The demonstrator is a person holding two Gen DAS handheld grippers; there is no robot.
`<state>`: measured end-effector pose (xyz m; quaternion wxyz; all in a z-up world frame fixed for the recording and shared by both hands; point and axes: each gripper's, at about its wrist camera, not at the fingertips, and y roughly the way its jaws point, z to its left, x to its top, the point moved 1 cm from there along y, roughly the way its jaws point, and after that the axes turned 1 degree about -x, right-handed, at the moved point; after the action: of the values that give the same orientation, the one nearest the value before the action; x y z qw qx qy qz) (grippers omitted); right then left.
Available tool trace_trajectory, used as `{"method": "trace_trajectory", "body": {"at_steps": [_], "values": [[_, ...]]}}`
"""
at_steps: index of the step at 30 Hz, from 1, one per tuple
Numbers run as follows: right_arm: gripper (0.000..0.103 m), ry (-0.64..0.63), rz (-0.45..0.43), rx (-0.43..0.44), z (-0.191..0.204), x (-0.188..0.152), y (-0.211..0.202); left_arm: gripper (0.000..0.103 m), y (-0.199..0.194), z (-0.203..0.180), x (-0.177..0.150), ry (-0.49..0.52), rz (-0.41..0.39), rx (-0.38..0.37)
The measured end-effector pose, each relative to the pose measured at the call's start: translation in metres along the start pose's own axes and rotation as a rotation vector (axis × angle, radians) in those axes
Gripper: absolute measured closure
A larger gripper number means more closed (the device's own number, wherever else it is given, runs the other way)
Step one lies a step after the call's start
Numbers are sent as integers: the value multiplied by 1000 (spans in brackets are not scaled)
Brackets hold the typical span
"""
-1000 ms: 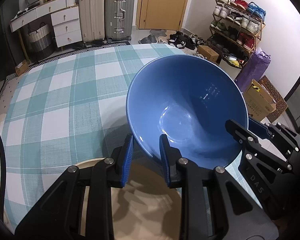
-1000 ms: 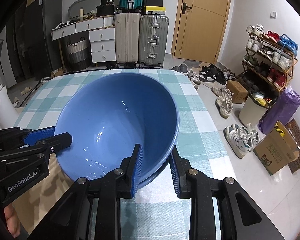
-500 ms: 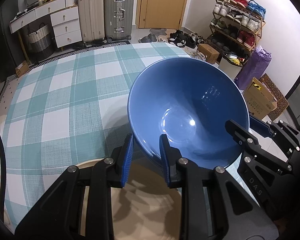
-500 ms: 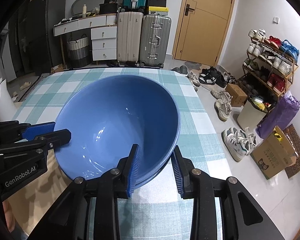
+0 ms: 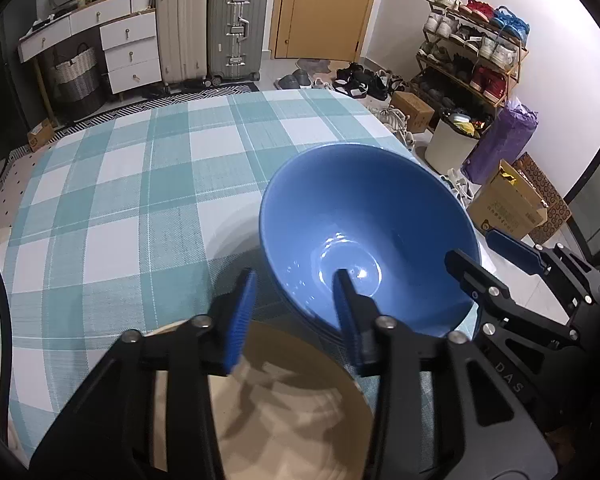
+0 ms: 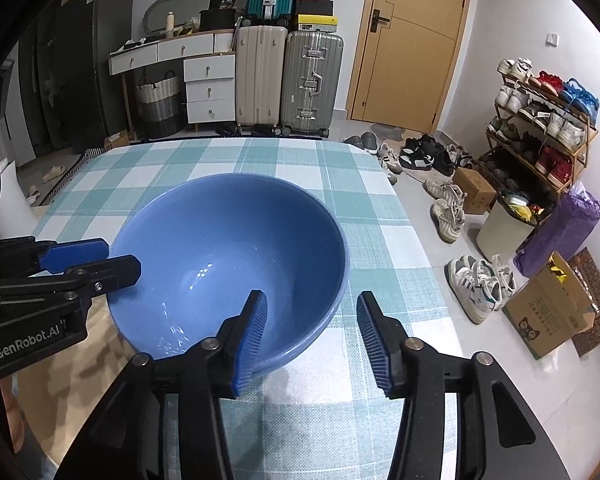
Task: Organize plates and bowls
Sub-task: 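Open both grippers to release the bowl onto the stack, then move both tools back to the rim of the stacked blue bowls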
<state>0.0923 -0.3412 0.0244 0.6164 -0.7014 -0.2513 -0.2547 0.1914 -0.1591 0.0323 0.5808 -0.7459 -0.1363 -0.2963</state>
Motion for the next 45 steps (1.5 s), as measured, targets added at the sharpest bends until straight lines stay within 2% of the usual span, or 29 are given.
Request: {"method": "trace_trajectory", "body": {"at_steps": [1,2,3,6,8,12,21,25,37,39,41,43,45], "values": [[52,3,0,3,-1,0,-1,50,-2,1,0,-1,-1,1],[45,8,1,5,-3,0,-1,46,-4,2,1,-1,-4,2],[35,15,3,13,-5,0,-1,40,-7,3,2,-1,-10,0],[18,41,-11,39,-9,1,-5,22,-15,7,5,0,-30,-5],[14,57,-16,47,-13,2,-8,20,-20,10,7,4,-40,-7],[2,84,-21,43,-21,4,-8,1,-25,14,9,-3,-51,-10],[1,191,-50,71,-50,6,-5,1,-15,28,17,-55,-28,-50],[1,232,-38,120,-57,5,4,1,-7,33,20,-77,-16,-55],[2,255,7,199,-53,2,36,1,33,46,21,-129,33,-41],[4,259,12,214,-52,2,41,1,39,45,21,-129,35,-52],[10,261,18,235,-51,2,45,7,43,45,22,-124,40,-66],[19,266,29,258,-50,2,50,22,48,43,22,-118,50,-77],[23,271,41,270,-48,1,54,29,51,40,21,-108,58,-80]]}}
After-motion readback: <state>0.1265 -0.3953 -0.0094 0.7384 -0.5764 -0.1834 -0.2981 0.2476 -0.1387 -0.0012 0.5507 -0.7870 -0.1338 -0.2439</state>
